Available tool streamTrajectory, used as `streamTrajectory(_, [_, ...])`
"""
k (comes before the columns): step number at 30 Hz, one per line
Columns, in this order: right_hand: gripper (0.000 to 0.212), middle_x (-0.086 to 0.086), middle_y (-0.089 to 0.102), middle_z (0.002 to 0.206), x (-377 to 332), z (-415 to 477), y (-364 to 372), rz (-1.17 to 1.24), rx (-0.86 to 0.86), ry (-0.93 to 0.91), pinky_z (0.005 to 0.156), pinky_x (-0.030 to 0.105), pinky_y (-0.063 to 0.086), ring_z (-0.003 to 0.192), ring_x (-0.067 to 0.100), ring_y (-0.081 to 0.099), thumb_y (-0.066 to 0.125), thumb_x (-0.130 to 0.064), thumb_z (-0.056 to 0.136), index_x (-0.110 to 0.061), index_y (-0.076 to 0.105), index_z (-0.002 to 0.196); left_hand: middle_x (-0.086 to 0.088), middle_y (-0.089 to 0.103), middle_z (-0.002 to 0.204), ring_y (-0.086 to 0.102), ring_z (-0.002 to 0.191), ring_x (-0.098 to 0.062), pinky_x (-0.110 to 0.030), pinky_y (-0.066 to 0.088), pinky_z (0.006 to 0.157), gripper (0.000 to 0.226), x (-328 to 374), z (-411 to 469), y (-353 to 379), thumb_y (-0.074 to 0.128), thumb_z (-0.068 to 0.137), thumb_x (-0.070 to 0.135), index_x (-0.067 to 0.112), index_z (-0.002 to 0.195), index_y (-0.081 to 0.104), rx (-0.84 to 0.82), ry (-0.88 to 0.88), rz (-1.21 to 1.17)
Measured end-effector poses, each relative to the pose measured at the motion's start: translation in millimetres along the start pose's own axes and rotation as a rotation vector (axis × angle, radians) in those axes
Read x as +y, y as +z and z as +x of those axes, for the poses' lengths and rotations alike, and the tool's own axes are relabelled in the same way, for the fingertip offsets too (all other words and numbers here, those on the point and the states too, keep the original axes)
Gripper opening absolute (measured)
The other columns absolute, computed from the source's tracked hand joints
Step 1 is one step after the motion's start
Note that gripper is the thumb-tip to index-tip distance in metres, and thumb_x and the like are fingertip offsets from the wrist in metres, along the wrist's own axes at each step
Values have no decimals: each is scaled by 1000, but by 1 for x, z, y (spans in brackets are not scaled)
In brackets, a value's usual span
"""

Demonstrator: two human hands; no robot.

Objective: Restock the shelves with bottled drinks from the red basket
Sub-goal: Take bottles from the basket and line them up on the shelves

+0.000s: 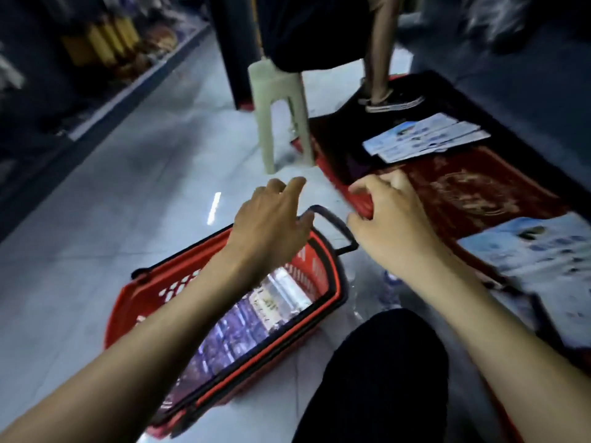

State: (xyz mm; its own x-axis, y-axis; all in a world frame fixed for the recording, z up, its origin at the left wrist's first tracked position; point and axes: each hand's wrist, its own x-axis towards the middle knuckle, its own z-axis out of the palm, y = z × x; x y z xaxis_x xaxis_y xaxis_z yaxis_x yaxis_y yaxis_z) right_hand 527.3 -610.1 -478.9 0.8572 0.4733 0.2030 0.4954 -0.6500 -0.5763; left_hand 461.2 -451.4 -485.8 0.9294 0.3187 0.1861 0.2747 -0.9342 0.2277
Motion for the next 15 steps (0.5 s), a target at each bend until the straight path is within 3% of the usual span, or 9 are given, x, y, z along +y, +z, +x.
streamTrajectory(6, [32,3,48,120,-32,37,120,29,-235,-14,79,30,44,103,23,58,58,-22,90,-21,58,122,-14,58,122,58,106,-35,-41,51,81,47,-131,-14,72,54,90,37,18,132,46,-324,-258,87])
streamTrajectory(9, [36,4,49,129,-34,54,169,55,-359,26,76,28,42,94,19,54,59,-21,91,-20,55,127,-9,64,106,59,81,-20,-29,43,61,31,-169,-26,107,56,90,31,14,116,52,-476,-375,-67])
streamTrajectory(11, [36,4,51,127,-27,58,198,88,-444,70,73,24,39,89,15,50,62,-20,91,-17,56,127,-3,63,99,52,69,-7,-17,38,52,31,-185,-35,131,56,94,27,12,121,51,-529,-450,-180])
streamTrajectory(13, [30,-1,57,110,-10,55,223,141,-524,164,60,20,37,81,12,52,64,-19,91,-15,59,120,-8,62,111,53,71,-6,-14,40,53,42,-194,-43,156,56,96,24,7,133,48,-573,-494,-253])
streamTrajectory(15, [18,-4,55,87,11,47,248,111,-613,300,51,20,32,75,15,56,63,-11,89,-15,58,106,-12,63,116,61,78,-15,-22,51,58,44,-197,-48,178,57,95,22,4,133,49,-586,-513,-297])
